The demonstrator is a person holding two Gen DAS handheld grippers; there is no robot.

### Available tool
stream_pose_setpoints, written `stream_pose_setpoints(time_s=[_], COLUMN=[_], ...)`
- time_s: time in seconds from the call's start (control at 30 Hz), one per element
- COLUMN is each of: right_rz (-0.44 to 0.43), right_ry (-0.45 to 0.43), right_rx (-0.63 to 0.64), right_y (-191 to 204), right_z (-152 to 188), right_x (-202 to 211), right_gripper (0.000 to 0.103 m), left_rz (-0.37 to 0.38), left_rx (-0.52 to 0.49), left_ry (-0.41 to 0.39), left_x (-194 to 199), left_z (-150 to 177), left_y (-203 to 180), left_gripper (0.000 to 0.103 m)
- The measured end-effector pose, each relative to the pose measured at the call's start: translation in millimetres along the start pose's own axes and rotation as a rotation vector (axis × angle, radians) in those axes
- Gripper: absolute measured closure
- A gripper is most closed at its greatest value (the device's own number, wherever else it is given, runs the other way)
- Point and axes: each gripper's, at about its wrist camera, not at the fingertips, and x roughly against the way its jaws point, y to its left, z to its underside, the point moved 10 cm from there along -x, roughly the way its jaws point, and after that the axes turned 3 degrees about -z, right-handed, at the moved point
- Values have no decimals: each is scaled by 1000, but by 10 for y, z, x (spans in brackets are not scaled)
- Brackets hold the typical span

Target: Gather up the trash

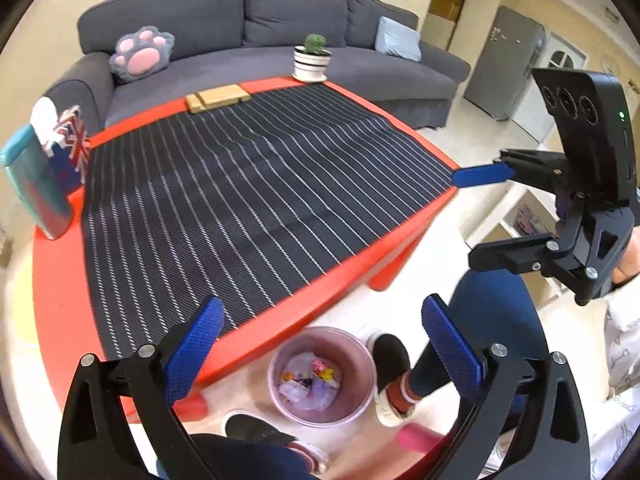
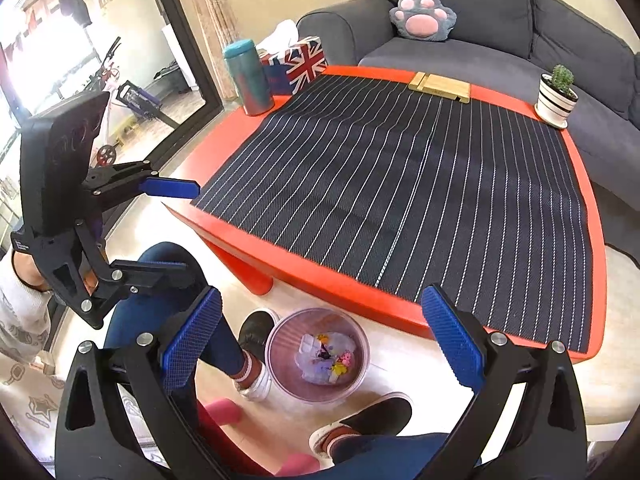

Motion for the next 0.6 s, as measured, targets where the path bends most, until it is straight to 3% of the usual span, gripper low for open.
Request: stream_pose_setpoints(time_s=[0.4,0.6], right_rz=[13,13], right_ry=[-68,-101], right_rx=[1,-5], right_y=[-85,-141], right_z=[-357,-537], right_x=[78,130], right_gripper=[5,5], left_rz=[-118,-98], left_rx=[48,87], left_ry=[-90,-125], left_x=[112,160], left_z=[-359,-529], left_y=[369,493], left_gripper=[8,7])
